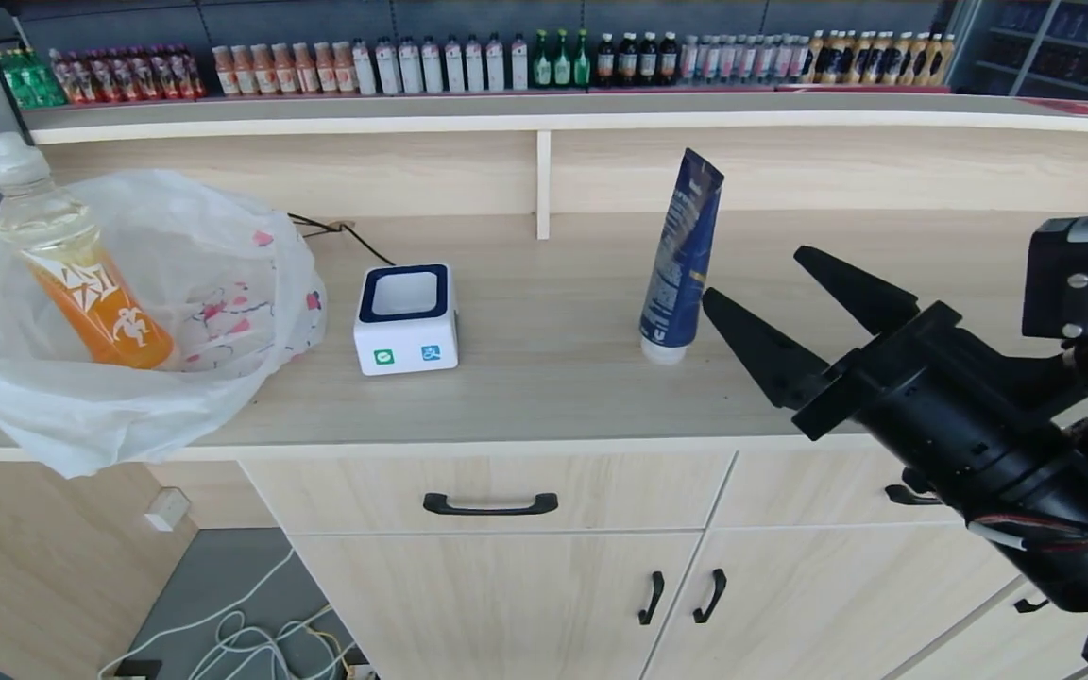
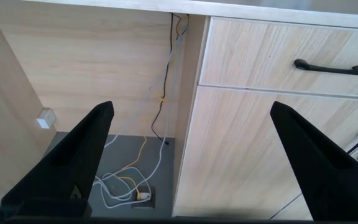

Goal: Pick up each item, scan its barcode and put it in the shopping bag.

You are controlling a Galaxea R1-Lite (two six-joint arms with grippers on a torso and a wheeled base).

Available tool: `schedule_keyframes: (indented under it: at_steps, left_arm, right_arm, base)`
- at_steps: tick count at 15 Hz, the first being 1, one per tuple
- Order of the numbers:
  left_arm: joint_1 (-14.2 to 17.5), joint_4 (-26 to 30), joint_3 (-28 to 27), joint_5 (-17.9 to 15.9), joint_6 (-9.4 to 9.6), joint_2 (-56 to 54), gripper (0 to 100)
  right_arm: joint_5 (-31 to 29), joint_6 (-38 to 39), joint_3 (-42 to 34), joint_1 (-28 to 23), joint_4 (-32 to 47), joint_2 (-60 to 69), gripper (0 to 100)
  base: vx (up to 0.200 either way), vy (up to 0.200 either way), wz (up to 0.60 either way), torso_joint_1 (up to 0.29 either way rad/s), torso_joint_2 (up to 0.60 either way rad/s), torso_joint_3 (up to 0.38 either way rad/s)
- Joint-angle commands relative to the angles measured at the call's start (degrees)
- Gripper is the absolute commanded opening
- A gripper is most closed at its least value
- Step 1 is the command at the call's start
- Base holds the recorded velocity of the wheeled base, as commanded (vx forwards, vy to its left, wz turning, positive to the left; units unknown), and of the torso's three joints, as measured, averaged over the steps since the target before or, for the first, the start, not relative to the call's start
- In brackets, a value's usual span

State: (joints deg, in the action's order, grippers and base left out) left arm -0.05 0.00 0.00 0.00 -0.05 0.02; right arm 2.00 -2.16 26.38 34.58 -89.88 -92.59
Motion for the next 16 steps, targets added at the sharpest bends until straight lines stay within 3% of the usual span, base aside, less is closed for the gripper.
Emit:
schedule_keyframes:
  at_steps: [1, 3, 8, 16]
  left_arm:
    - [0.05, 0.00, 0.00, 0.00, -0.04, -0.02, 100]
    - [0.05, 0.00, 0.00, 0.00, -0.04, -0.02, 100]
    - [0.05, 0.00, 0.00, 0.00, -0.04, -0.02, 100]
    - [0.05, 0.00, 0.00, 0.00, -0.04, -0.02, 100]
  right_arm:
    - [0.02, -0.04, -0.54, -0.92, -0.12, -2.69, 100]
    - [0.20, 0.05, 2.01, -0.92, -0.12, -6.29, 100]
    - [-1.74, -0.57, 13.87, -2.50, 16.76, -8.66, 100]
    - [-4.28, -2.24, 17.83, -6.99, 17.11, -15.17, 100]
  base:
    - [0.000, 0.000, 0.00, 0.000, 0.00, 0.000]
    - [0.000, 0.000, 0.00, 0.000, 0.00, 0.000]
    - [0.000, 0.000, 0.00, 0.000, 0.00, 0.000]
    - [0.000, 0.000, 0.00, 0.000, 0.00, 0.000]
